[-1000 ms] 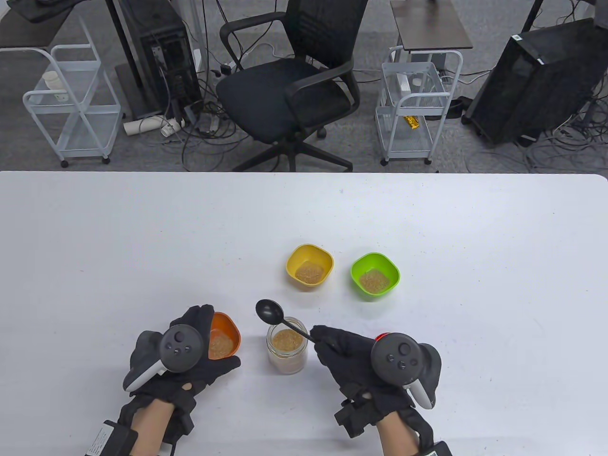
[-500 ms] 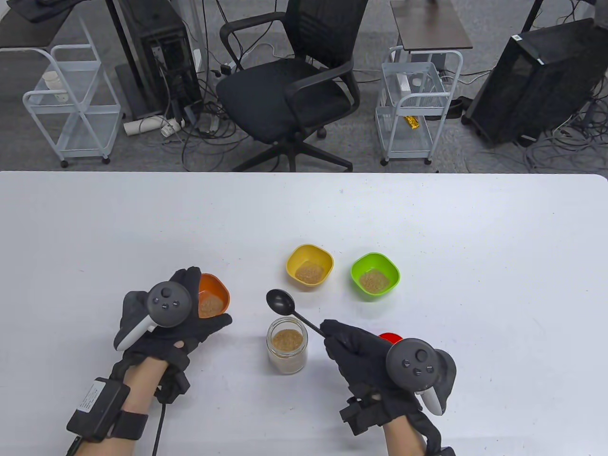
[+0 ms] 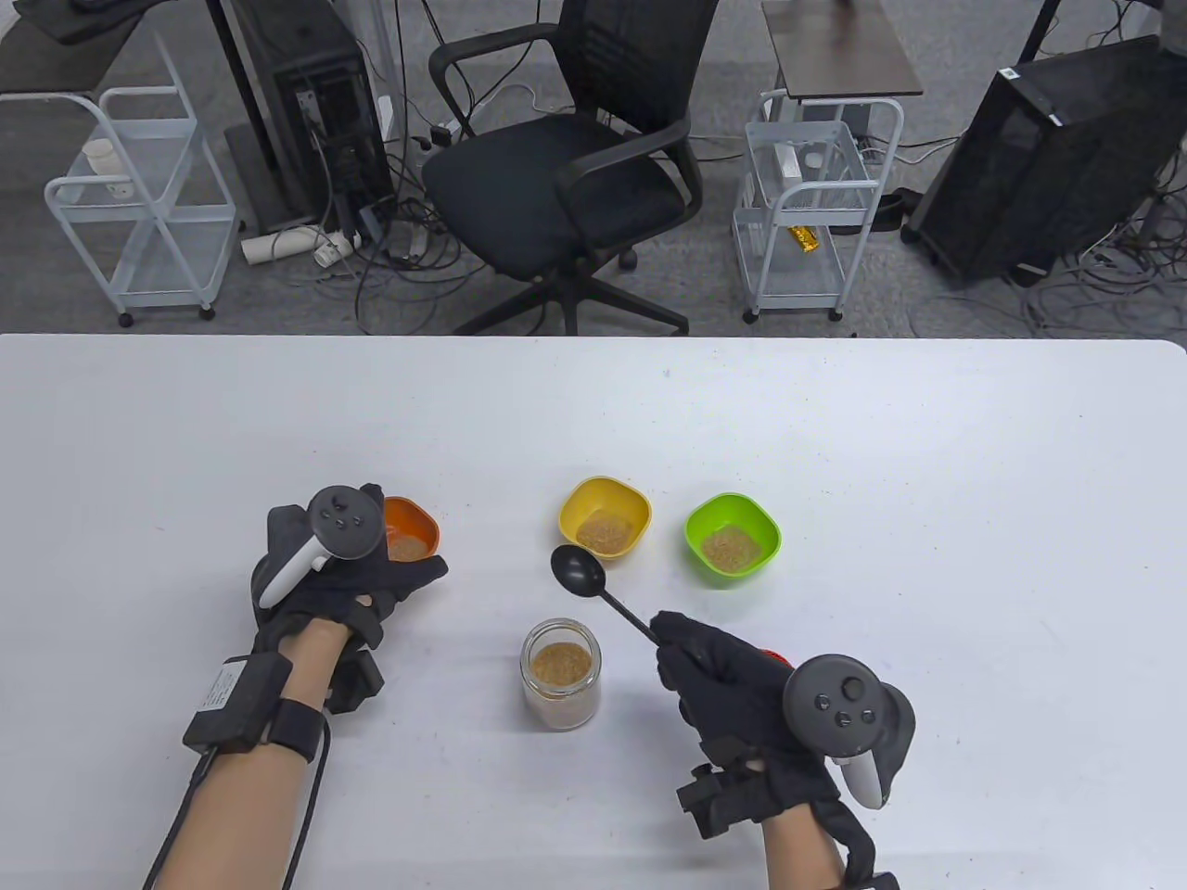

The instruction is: Scoop brown sugar granules from jar into dishes

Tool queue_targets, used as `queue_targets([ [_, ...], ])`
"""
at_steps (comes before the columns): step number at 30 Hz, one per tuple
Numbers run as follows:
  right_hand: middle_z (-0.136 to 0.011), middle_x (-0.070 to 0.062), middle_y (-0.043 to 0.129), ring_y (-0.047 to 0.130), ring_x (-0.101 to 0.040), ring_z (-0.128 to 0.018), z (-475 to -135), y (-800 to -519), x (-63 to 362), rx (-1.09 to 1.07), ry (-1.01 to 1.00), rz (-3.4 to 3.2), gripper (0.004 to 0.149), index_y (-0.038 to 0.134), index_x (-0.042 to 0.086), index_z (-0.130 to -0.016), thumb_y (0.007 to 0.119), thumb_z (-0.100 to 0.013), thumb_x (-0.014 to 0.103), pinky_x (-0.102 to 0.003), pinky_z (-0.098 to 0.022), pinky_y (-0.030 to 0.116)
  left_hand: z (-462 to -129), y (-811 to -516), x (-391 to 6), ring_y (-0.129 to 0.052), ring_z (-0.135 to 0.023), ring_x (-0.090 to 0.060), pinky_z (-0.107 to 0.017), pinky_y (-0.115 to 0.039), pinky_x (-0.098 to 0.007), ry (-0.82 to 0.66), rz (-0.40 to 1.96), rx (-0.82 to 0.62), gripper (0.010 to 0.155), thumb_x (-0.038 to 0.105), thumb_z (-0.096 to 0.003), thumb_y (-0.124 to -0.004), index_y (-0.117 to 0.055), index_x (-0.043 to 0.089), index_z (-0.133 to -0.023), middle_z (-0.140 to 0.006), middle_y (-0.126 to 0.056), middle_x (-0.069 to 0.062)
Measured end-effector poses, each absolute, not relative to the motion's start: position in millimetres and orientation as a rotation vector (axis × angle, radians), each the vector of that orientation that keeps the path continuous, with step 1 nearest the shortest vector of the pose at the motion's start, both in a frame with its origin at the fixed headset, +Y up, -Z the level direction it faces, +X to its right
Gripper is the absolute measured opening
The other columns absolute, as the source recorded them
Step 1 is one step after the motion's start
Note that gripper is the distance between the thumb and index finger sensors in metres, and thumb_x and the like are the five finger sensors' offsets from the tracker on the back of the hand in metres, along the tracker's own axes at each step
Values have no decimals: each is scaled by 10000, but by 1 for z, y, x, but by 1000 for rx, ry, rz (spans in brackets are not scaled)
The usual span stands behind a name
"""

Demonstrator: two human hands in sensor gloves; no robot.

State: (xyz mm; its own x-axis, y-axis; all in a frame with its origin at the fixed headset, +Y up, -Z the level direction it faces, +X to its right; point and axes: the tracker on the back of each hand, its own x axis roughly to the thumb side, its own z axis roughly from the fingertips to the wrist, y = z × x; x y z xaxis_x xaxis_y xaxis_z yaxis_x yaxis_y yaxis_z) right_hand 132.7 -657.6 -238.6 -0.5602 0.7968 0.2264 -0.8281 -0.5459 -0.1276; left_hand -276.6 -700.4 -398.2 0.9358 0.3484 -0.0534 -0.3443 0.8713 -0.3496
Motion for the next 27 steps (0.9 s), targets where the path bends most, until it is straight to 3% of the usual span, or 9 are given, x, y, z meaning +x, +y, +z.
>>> queue_targets([
  [11,-598,57,1069,1070,-120,-222,-239,-658,132,174,-255,2170,380,908,253,-852,841,-510,403,-332,-266,952,-406,-722,-276,-276,-1116,-541,-853,-445,-611,2,369,-432,1143,654,-556,-796,-86,14,-1182,-1227,-113,-289],
  [20,-599,54,1069,1070,-121,-225,-239,-658,129,187,-241,2178,380,906,255,-854,841,-510,401,-333,-268,952,-401,-720,-277,-153,-1130,-573,-814,-329,-701,-15,331,-435,1176,680,-542,-762,-37,3,-1174,-1225,-45,-298],
  [27,-598,57,1069,1070,-120,-225,-241,-661,129,180,-228,2174,381,907,254,-854,840,-509,404,-333,-268,952,-388,-706,-280,-54,-1136,-538,-802,-267,-685,-66,279,-374,1153,691,-543,-723,-31,18,-1174,-1218,15,-271],
])
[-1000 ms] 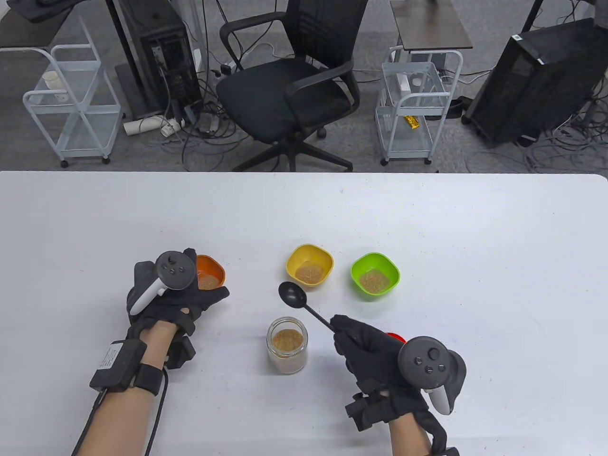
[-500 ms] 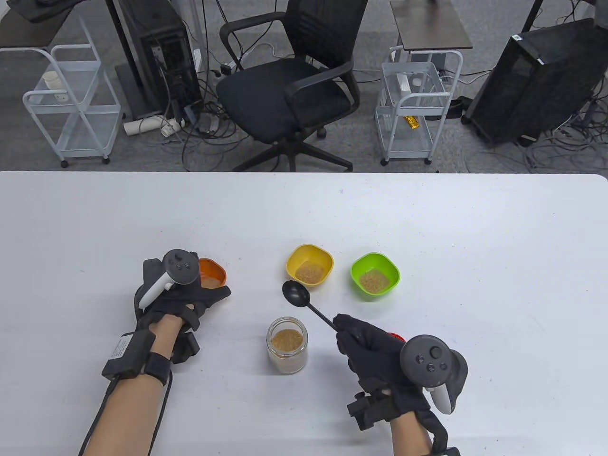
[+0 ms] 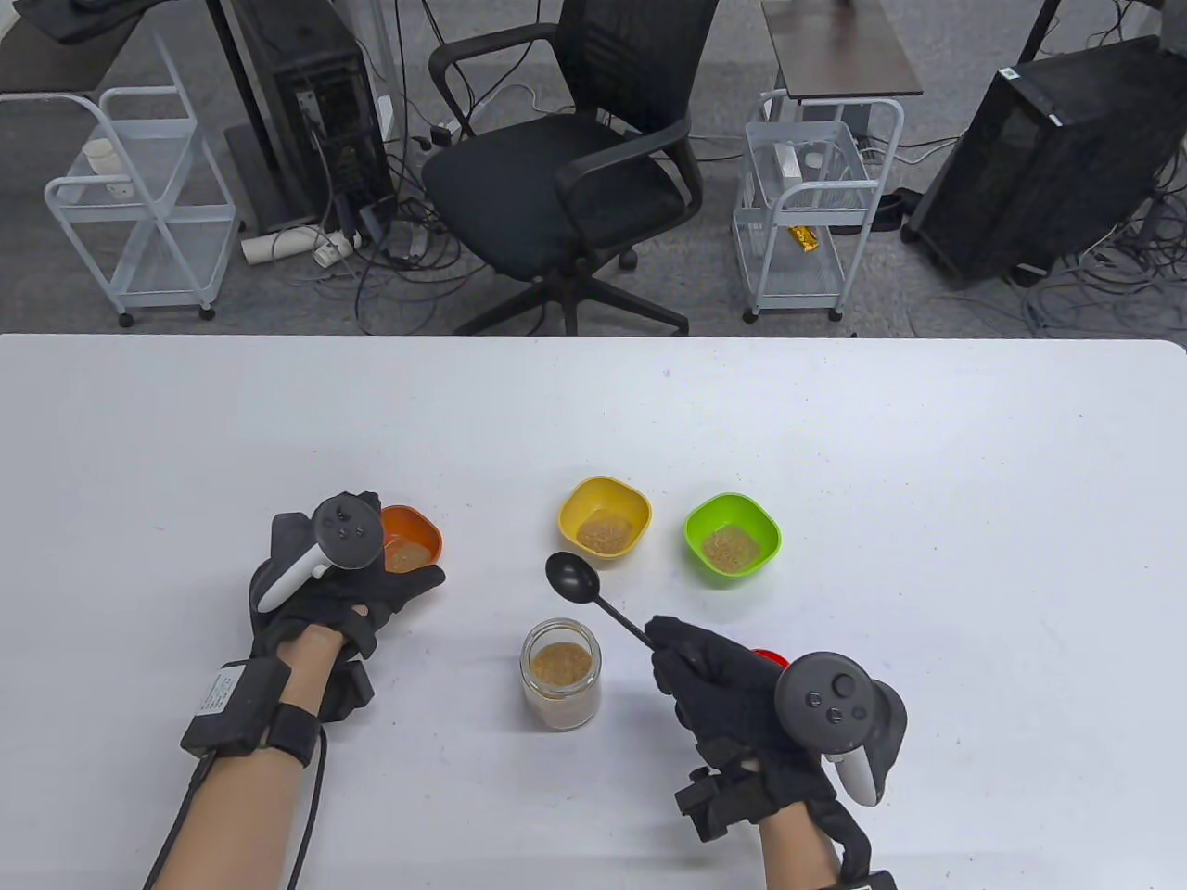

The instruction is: Scoop brown sugar granules from jar into dishes

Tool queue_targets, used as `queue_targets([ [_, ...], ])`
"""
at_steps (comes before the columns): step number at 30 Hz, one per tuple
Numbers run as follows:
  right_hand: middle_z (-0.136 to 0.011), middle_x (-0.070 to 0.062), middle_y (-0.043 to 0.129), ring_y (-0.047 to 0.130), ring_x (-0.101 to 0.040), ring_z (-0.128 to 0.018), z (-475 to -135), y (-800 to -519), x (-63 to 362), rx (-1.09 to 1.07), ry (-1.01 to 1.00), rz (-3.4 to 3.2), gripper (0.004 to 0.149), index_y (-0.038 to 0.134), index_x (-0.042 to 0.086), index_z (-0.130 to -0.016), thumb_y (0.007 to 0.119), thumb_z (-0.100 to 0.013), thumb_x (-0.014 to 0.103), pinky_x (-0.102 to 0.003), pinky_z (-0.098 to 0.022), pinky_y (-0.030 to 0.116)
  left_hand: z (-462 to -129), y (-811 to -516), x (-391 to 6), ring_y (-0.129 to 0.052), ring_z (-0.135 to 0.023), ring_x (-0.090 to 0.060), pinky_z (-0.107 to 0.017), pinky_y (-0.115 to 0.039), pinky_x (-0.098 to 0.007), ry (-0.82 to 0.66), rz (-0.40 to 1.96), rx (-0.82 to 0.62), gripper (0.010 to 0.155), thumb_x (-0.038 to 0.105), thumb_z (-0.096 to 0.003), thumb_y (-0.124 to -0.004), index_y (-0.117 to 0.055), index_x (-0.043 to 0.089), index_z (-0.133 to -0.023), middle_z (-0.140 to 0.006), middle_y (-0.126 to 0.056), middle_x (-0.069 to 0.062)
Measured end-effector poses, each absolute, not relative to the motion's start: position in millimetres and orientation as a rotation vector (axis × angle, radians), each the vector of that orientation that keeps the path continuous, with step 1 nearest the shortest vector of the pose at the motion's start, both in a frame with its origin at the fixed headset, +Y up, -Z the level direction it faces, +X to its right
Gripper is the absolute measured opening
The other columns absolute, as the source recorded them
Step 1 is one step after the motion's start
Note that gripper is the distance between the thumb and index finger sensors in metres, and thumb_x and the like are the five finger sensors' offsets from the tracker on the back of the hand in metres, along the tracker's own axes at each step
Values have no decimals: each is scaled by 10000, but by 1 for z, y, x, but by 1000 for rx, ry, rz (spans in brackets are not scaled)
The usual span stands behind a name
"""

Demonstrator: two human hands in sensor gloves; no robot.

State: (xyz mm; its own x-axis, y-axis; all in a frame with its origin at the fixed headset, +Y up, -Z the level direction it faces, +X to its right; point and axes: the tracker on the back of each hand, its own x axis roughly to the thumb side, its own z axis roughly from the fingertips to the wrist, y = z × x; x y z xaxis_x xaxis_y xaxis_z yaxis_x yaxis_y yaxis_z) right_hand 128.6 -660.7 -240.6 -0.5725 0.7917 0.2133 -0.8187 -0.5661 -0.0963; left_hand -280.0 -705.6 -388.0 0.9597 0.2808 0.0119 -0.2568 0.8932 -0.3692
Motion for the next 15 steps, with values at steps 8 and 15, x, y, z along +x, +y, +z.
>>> queue_targets([
  [8,-599,57,1068,1070,-119,-224,-244,-665,125,175,-193,2187,381,906,255,-855,839,-510,403,-333,-267,952,-345,-679,-267,-115,-1165,-523,-792,-289,-699,-181,45,-253,1033,661,-583,-665,-99,50,-1195,-1248,-50,-254],
  [15,-598,57,1069,1070,-120,-225,-245,-668,124,172,-169,2185,381,905,256,-855,840,-509,403,-333,-267,952,-301,-659,-251,-126,-1172,-520,-797,-301,-702,-224,-54,-200,1014,650,-590,-654,-104,55,-1198,-1255,-62,-252],
])
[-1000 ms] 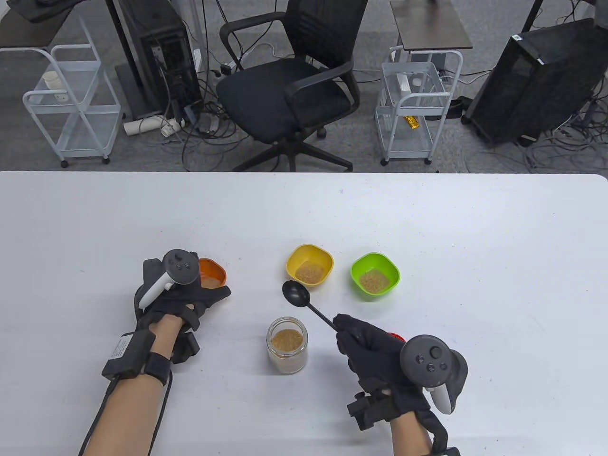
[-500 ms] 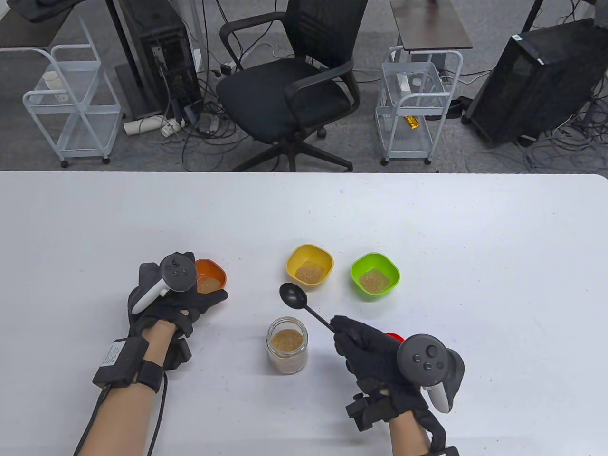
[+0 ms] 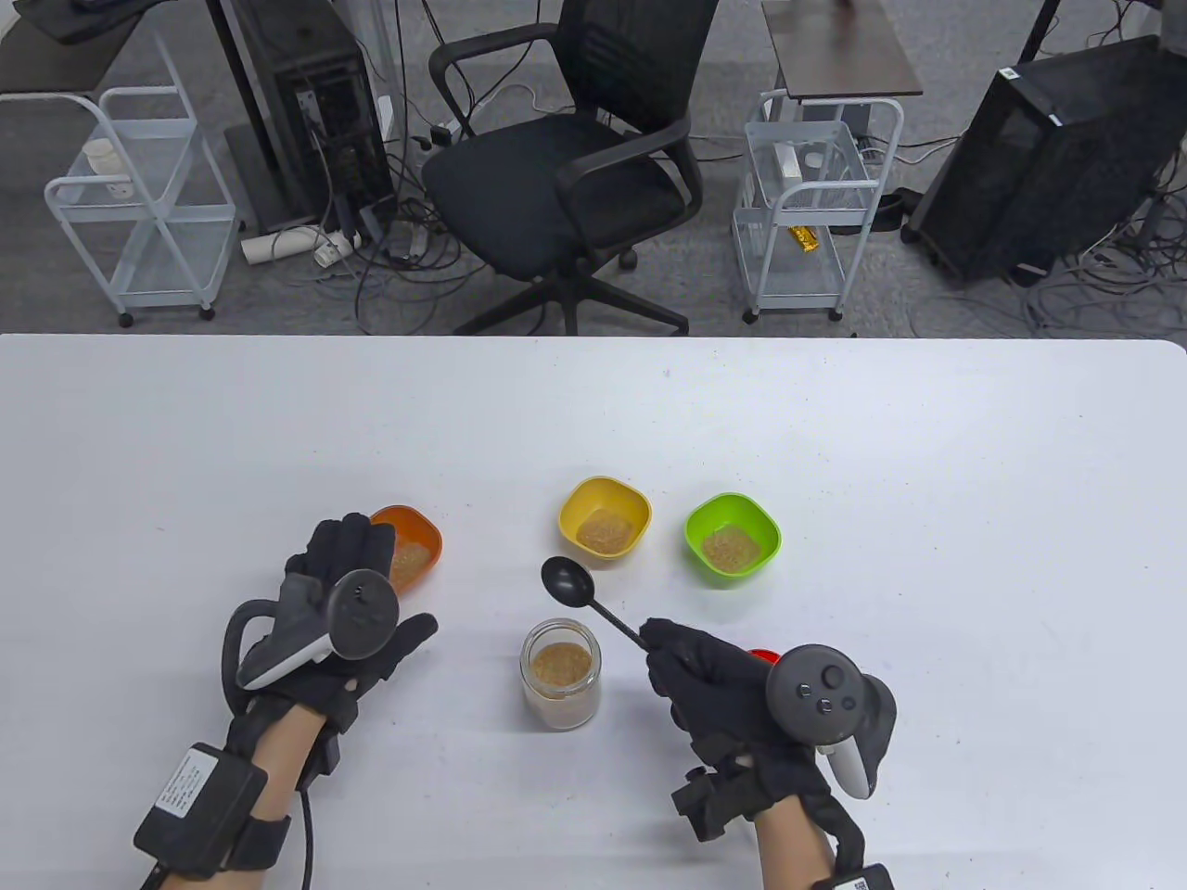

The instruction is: Scoop brown sugar granules from jar into dishes

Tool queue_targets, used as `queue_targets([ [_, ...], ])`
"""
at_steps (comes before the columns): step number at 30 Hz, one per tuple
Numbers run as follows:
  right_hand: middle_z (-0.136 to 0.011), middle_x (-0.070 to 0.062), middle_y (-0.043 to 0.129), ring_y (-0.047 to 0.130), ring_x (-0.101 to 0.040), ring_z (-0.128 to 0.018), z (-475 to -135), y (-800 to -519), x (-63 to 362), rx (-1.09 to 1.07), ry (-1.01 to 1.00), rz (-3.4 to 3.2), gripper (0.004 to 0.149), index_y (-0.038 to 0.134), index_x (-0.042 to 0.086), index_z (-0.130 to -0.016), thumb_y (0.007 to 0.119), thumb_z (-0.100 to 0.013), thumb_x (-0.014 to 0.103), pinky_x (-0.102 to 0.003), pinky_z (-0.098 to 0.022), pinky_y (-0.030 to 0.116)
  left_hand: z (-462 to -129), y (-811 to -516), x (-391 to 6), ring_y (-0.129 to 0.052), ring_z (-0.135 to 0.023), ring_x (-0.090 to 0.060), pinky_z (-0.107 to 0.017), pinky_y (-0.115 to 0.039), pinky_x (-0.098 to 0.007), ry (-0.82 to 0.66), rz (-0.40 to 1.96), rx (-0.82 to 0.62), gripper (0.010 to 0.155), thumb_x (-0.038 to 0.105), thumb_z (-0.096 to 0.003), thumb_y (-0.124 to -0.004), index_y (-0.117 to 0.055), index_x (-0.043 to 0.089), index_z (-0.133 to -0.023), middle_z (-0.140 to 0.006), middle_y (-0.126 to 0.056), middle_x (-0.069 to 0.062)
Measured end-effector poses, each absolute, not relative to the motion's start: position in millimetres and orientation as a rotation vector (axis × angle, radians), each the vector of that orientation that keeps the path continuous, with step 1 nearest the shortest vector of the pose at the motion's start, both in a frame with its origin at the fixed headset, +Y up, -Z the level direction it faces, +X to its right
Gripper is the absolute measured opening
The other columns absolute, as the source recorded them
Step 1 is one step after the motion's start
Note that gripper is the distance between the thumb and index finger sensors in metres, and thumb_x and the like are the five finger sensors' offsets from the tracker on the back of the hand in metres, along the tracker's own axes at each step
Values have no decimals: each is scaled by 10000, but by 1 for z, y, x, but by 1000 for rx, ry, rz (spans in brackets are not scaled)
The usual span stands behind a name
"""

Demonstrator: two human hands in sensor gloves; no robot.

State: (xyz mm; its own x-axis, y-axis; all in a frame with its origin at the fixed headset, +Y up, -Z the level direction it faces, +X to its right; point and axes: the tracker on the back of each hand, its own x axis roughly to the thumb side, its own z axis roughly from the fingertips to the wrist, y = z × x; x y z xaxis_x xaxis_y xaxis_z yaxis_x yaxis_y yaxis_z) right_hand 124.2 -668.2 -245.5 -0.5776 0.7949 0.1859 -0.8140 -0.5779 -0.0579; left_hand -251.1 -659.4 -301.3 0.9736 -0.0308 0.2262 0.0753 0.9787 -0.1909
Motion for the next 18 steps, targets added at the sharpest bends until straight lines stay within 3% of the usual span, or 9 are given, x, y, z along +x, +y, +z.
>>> queue_targets([
  [9,-601,59,1067,1070,-119,-227,-247,-670,119,197,-136,2184,381,904,257,-856,838,-511,405,-332,-269,952,-252,-649,-232,-145,-1180,-519,-801,-322,-702,-258,-106,-164,1009,654,-592,-647,-107,58,-1202,-1262,-79,-250],
  [18,-599,57,1068,1070,-120,-225,-245,-673,114,215,-119,2185,380,906,255,-853,839,-510,403,-332,-267,952,-242,-674,-235,-139,-1184,-508,-806,-320,-703,-207,-60,-162,1000,648,-595,-646,-111,62,-1204,-1264,-73,-237],
])
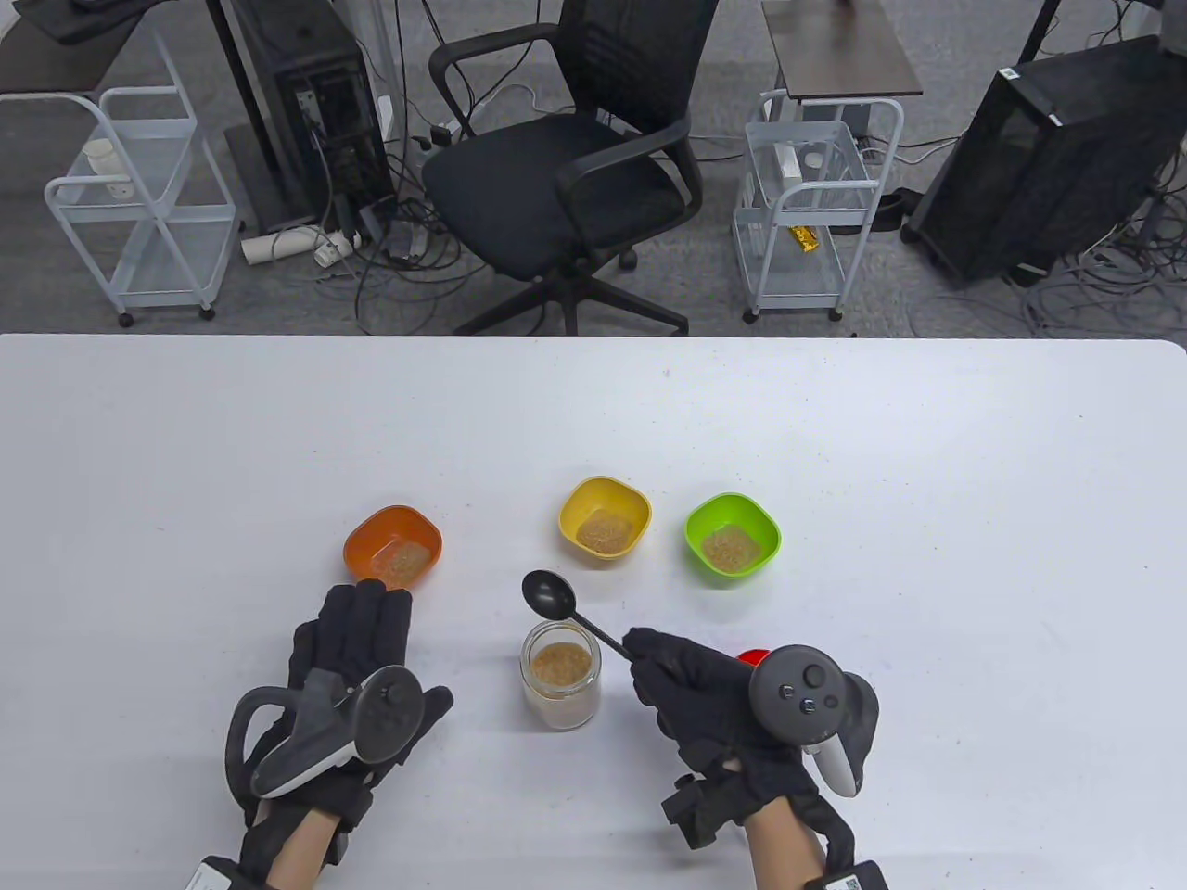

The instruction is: Scoop brown sugar granules from jar into dishes

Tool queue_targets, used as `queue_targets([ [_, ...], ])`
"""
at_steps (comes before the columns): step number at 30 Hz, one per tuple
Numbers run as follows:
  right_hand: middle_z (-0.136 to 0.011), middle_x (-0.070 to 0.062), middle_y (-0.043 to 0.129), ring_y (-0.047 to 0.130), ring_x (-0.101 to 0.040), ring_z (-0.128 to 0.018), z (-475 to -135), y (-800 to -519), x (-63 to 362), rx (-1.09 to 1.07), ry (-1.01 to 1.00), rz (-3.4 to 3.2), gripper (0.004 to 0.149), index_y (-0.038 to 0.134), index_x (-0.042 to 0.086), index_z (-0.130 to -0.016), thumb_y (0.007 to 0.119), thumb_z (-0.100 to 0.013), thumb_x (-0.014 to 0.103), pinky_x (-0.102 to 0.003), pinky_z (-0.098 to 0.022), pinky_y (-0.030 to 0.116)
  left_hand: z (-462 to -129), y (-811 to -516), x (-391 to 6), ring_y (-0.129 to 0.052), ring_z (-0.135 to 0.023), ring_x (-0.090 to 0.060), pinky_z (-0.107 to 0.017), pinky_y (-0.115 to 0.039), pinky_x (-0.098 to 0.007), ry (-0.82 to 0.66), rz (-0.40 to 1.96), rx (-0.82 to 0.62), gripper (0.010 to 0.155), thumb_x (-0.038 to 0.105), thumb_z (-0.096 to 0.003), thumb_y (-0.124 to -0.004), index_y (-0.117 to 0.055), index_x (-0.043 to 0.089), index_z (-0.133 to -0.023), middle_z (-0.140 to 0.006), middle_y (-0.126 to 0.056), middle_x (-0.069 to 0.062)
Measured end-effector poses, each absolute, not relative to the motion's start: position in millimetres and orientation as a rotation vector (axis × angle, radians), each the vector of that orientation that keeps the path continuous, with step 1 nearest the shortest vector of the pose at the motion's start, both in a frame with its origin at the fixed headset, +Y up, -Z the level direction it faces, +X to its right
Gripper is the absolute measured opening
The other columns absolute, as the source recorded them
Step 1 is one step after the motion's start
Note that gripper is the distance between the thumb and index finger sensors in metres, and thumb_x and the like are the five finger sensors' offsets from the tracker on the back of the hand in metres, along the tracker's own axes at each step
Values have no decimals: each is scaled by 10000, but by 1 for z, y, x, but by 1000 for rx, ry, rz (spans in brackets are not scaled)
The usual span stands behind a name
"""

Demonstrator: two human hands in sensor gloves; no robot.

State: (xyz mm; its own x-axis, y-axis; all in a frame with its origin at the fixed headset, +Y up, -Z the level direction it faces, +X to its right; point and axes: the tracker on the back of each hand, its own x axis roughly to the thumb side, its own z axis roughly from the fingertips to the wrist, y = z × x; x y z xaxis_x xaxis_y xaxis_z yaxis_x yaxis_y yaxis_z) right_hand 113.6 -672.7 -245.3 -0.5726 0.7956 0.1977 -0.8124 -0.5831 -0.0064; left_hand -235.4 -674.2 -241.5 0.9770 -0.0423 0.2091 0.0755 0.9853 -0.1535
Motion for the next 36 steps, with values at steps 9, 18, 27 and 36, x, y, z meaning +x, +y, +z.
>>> queue_targets([
  [9,-596,56,1069,1070,-120,-220,-242,-674,110,185,-134,2235,380,908,253,-853,840,-509,401,-333,-264,953,-238,-691,-243,-132,-1187,-493,-809,-306,-700,-182,-65,-195,978,629,-593,-651,-126,70,-1201,-1263,-77,-220],
  [18,-603,52,1066,1073,-126,-235,-244,-670,122,95,-188,2208,381,902,250,-858,839,-513,399,-340,-276,953,-239,-693,-244,-125,-1185,-491,-810,-302,-699,-185,-26,-203,978,629,-594,-648,-120,71,-1199,-1261,-70,-219],
  [27,-599,39,1069,1079,-138,-240,-247,-640,163,-177,-379,2259,386,907,227,-858,846,-512,386,-356,-281,955,-241,-694,-245,-117,-1180,-494,-809,-303,-698,-196,2,-211,980,631,-594,-645,-120,65,-1198,-1257,-61,-224],
  [36,-599,30,1070,1083,-153,-251,-249,-637,212,-455,-422,2337,388,911,213,-857,850,-511,378,-370,-290,955,-241,-694,-246,-98,-1166,-506,-807,-299,-696,-194,19,-215,989,631,-593,-643,-110,55,-1194,-1247,-39,-232],
])
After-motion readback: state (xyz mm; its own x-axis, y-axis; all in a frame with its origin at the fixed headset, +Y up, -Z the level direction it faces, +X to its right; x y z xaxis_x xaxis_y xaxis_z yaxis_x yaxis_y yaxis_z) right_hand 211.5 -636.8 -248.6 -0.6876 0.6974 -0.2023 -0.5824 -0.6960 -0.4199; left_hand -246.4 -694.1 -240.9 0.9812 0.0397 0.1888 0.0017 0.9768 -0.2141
